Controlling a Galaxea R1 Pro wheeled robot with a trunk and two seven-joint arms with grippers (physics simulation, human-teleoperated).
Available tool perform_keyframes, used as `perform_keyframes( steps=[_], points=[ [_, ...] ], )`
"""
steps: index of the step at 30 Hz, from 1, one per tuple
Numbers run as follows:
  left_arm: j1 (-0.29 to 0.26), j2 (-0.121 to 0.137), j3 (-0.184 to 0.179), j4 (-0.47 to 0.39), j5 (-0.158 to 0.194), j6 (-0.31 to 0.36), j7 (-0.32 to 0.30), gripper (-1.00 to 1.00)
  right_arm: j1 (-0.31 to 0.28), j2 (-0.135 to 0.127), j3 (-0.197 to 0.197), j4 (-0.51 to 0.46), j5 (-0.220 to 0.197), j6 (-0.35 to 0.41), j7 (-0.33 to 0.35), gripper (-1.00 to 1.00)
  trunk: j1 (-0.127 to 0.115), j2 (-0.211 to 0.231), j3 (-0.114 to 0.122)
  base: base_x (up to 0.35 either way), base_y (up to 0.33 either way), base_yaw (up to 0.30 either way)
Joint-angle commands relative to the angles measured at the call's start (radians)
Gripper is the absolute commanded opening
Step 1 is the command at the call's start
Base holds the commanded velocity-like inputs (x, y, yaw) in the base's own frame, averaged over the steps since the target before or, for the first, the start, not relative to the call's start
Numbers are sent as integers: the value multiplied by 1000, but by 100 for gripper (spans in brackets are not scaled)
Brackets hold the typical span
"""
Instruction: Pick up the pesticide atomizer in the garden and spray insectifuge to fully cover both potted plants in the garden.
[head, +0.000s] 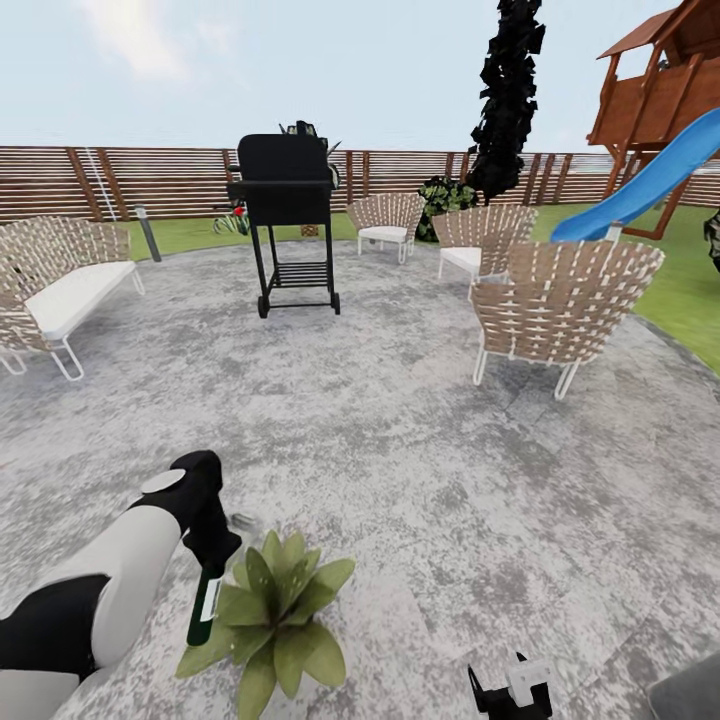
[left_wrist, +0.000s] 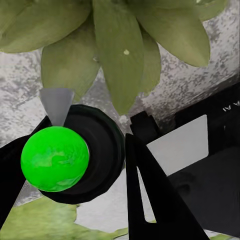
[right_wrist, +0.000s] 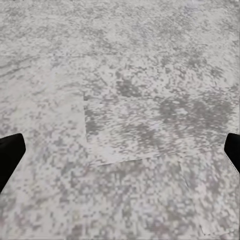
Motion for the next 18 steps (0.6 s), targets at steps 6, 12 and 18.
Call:
perform_keyframes(
  steps=[6,12,18],
  points=[
    [37,-1,6,1,-11,8,-9,-100,-1,0,-4,1,5,-3,1,100,0,0,-1,68,0,0],
    [65,5,4,31,-11,-5,-10,-100,-1,0,-4,1,5,-3,1,100,0,0,-1,1,0,0],
    [68,17,4,48,-10,-9,-11,-100,-1,0,-4,1,5,-3,1,100,0,0,-1,0,0,0]
  ],
)
